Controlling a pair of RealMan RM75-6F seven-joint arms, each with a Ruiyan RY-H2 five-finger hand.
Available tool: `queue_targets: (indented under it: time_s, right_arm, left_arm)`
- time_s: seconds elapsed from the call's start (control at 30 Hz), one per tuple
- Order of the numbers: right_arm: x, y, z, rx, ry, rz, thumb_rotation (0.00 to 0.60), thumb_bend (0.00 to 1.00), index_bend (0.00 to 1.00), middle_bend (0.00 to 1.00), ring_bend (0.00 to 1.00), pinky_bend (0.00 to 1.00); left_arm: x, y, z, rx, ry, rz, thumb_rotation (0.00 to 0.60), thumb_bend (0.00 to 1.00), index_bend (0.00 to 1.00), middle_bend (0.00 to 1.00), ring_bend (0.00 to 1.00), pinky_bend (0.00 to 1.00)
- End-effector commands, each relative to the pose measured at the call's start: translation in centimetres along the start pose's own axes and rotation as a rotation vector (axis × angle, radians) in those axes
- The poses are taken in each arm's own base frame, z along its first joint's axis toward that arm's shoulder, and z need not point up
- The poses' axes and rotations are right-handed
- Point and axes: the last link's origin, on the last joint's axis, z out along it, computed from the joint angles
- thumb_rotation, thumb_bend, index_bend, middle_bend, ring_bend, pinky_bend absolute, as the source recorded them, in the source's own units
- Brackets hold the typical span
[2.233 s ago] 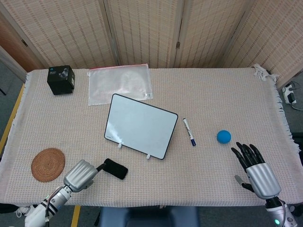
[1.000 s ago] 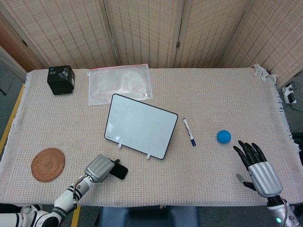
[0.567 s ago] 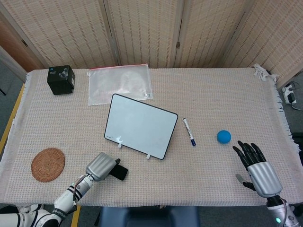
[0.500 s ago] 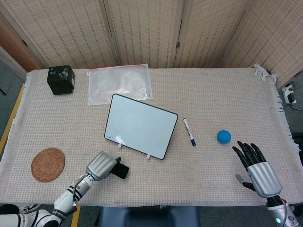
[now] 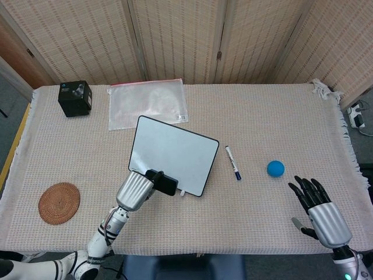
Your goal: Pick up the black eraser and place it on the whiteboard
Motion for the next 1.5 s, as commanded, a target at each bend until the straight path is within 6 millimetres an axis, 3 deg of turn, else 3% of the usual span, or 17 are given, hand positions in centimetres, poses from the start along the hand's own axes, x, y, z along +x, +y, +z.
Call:
queue_targets:
  time_s: [0.03, 0.2, 0.4, 0.93, 1.5]
  right_arm:
    - [0.1, 0.0, -0.1, 0.002, 0.002, 0.003, 0.600, 0.29, 0.00, 0.00, 0.00, 0.04]
    - [0.4, 0.2, -0.2, -0.002, 0.005, 0.010, 0.600, 0.29, 0.00, 0.00, 0.00, 0.04]
    - [0.6, 0.5, -0.1, -0.015, 0.008, 0.015, 0.600, 0.29, 0.00, 0.00, 0.00, 0.04]
    - [0.9, 1.1, 0.3, -0.034, 0.007, 0.023, 0.600, 0.29, 0.00, 0.00, 0.00, 0.04]
    - [1.0, 1.1, 0.1, -0.033, 0.012, 0.025, 0.600, 0.29, 0.00, 0.00, 0.00, 0.04]
  left_arm:
    - [-0.4, 1.6, 2.2, 0.020, 0.086, 0.030, 0.600, 0.32, 0.58, 1.00, 1.00, 1.00]
    - [-1.5, 3.6, 3.6, 0.033, 0.126, 0.141, 0.600, 0.32, 0.56, 1.00, 0.99, 1.00]
    - [-2.5, 4.7, 4.6, 0.049, 0.132, 0.243, 0.600, 0.32, 0.55, 1.00, 0.99, 1.00]
    - [-5.0, 5.0, 6.6, 0.086, 0.042, 0.270, 0.600, 0.32, 0.52, 1.00, 0.99, 1.00]
    - [-5.4, 5.5, 6.3, 0.083, -0.029, 0.267, 0.600, 0.30, 0.14, 1.00, 0.98, 1.00]
